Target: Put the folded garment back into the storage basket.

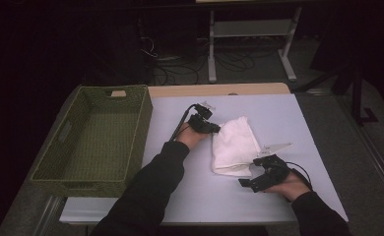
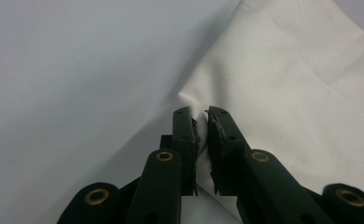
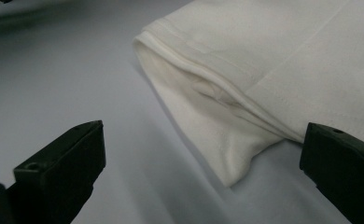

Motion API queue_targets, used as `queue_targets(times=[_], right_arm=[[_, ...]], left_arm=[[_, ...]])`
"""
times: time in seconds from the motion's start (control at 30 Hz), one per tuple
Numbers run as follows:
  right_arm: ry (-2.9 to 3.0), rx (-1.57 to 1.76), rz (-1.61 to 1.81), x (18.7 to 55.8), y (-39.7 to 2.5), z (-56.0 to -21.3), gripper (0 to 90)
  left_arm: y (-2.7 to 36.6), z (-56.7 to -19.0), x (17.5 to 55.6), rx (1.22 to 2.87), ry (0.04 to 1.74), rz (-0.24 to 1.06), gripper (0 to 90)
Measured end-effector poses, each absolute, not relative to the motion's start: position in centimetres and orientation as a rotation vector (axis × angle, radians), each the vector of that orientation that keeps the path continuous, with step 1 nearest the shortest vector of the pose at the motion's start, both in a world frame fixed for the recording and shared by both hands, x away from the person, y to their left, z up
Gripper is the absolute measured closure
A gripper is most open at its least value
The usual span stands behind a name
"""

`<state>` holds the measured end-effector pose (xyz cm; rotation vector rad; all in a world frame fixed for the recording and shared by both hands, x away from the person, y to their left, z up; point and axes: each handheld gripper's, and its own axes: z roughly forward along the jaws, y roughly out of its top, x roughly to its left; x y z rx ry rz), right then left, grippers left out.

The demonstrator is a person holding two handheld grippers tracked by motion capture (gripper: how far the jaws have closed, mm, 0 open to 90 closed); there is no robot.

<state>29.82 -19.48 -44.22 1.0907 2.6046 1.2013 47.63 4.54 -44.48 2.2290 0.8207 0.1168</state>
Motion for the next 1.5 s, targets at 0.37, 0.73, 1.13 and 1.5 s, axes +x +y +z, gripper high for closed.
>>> queue_targets(times=[0.37, 0.73, 1.13, 1.5], right_arm=[[2.613, 1.103, 1.195, 29.92, -20.1, -44.07, 19.6], [2.603, 1.079, 1.135, 30.31, -20.09, -44.44, 41.0], [2.617, 1.019, 1.057, 30.42, -19.56, -44.87, 51.4], [2.594, 0.964, 0.994, 30.37, -19.36, -44.88, 63.6]], left_arm=[[3.91, -44.19, 47.03, 2.276, 0.798, 0.205, 81.2], [4.05, -44.24, 47.16, 2.268, 0.807, 0.187, 81.2], [4.06, -44.26, 47.18, 2.264, 0.808, 0.184, 81.2], [4.08, -44.27, 47.19, 2.263, 0.804, 0.183, 81.2]])
